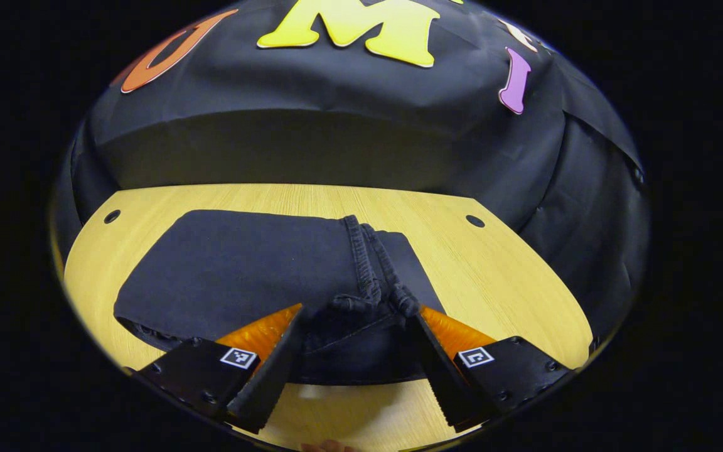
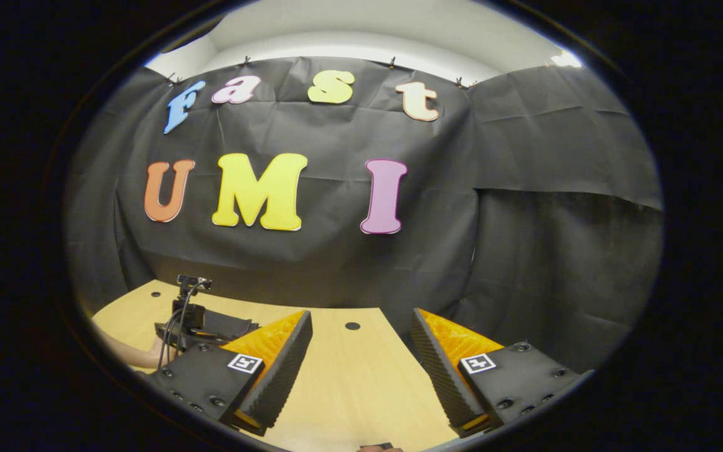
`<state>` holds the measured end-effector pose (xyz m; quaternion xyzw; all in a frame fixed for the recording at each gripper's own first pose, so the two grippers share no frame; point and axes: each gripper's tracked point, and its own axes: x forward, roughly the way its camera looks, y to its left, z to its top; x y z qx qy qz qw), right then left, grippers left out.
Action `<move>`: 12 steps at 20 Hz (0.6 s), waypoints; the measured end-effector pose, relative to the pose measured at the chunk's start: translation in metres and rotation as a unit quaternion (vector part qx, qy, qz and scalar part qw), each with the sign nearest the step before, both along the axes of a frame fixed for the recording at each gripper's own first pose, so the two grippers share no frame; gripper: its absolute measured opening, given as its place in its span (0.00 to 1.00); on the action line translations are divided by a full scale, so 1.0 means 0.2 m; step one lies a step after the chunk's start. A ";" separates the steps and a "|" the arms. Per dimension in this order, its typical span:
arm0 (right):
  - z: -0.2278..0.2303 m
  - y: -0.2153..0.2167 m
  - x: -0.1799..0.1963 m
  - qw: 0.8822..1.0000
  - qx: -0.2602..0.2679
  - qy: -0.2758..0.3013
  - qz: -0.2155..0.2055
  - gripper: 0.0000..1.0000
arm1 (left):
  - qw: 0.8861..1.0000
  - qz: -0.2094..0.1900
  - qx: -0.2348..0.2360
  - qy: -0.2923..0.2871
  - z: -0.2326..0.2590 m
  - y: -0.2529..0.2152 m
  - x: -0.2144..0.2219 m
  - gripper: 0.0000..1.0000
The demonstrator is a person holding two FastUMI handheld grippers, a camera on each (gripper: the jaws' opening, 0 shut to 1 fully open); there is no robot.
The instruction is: Grasp the waist and the cuffs of the jeans and fold them to make the two legs overlap; first hold the waist and fold one-third of the jeans toward the cuffs, then hold the cuffs and fold the remaining one-third in the same direction to finish folding.
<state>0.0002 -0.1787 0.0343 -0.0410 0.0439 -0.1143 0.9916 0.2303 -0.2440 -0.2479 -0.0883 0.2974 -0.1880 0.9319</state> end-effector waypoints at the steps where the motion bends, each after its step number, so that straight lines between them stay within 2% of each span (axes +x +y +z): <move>1: -0.01 0.00 0.00 1.000 0.002 0.002 0.000 0.98 | 1.000 0.008 -0.004 -0.008 0.03 0.02 0.00 1.00; 4: -0.03 0.04 0.06 1.000 0.018 0.003 0.005 0.98 | 0.999 0.026 -0.005 -0.041 0.17 0.14 0.00 1.00; 7: -0.04 0.15 0.15 0.999 0.027 -0.005 0.024 0.99 | 0.994 0.061 -0.008 -0.089 0.40 0.35 -0.04 1.00; 12: -0.07 0.49 0.31 0.995 0.058 -0.018 0.083 0.98 | 0.976 0.130 0.002 -0.175 0.88 0.80 -0.26 0.98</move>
